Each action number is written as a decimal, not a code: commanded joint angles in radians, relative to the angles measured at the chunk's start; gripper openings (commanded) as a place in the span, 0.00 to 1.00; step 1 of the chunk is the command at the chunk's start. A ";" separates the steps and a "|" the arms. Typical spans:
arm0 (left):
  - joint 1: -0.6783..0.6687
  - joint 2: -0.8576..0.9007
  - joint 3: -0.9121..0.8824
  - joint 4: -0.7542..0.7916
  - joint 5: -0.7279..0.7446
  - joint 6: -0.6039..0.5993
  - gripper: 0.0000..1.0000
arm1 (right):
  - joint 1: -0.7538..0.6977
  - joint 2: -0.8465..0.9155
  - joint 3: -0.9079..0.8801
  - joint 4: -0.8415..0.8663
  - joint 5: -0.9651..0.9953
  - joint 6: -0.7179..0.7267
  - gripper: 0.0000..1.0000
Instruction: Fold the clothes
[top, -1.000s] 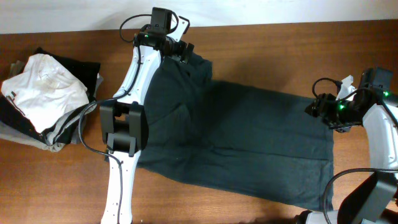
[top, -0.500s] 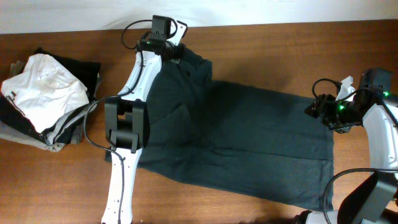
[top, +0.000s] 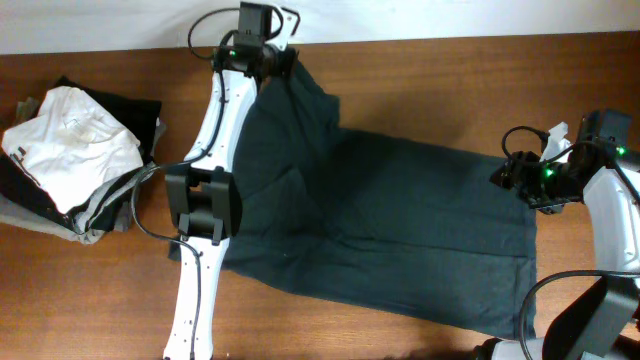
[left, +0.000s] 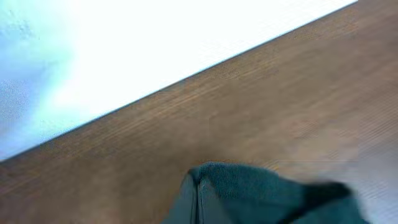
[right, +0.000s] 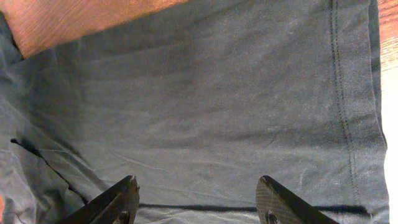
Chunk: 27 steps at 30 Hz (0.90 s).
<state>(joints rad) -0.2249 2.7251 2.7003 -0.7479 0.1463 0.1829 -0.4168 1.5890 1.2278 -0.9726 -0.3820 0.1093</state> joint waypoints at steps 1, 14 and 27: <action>0.003 0.005 0.084 -0.105 0.052 -0.014 0.00 | 0.006 0.005 0.016 -0.002 0.002 0.006 0.65; 0.003 0.005 0.262 -0.636 -0.050 0.021 0.01 | -0.002 0.107 0.016 0.201 0.084 0.003 0.73; 0.003 0.005 0.262 -0.683 -0.050 0.024 0.01 | -0.092 0.341 0.054 0.421 0.264 0.003 0.73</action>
<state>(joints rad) -0.2249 2.7251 2.9417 -1.4258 0.1032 0.1902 -0.5079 1.8984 1.2522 -0.5835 -0.1646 0.1093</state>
